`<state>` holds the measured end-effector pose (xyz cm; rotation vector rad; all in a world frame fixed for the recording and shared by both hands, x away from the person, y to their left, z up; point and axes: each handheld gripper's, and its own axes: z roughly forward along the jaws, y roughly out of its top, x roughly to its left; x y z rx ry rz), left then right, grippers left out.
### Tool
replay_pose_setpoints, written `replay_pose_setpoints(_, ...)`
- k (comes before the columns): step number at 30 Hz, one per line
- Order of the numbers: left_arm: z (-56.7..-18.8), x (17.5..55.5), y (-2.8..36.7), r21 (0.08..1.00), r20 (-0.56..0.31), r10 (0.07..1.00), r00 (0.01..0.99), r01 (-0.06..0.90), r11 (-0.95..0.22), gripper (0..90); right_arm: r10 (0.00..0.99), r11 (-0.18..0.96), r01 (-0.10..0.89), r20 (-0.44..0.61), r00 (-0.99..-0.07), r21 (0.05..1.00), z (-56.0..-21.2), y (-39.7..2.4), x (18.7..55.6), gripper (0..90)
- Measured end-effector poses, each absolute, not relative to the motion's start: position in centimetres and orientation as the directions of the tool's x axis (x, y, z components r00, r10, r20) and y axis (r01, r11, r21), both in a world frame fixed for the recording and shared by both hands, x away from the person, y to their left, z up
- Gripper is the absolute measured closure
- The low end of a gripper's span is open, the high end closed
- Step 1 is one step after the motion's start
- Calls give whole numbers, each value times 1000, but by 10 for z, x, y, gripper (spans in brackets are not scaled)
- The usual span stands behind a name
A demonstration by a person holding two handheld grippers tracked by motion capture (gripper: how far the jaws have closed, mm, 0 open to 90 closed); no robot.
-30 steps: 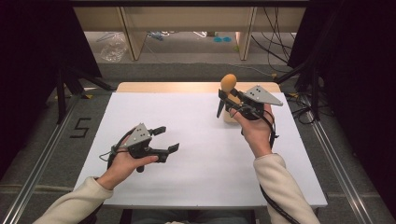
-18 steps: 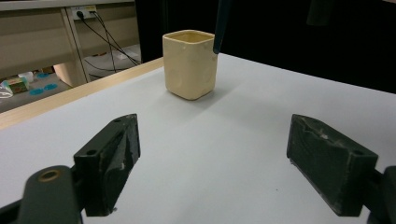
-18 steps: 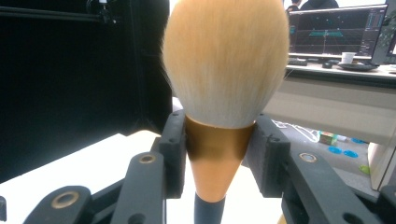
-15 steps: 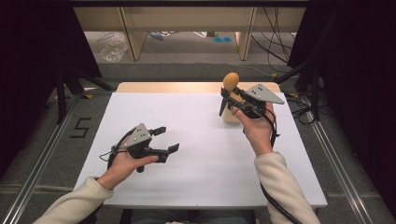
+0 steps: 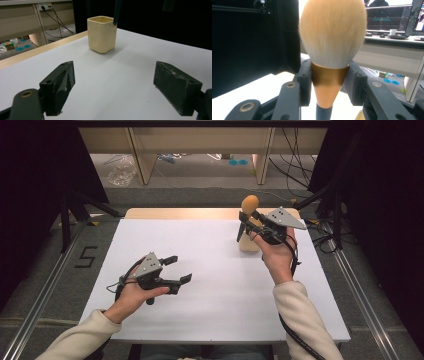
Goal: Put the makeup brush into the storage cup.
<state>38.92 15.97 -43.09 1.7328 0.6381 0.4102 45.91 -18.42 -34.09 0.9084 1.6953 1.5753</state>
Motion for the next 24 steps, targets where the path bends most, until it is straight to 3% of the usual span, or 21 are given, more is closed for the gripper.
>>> replay_pose_setpoints(24, -431, 389, 160, 966, -60, 612, 788, 201, -164, 176, 854, 37, 14, -24, -519, 999, -333, -190, 467, 631)
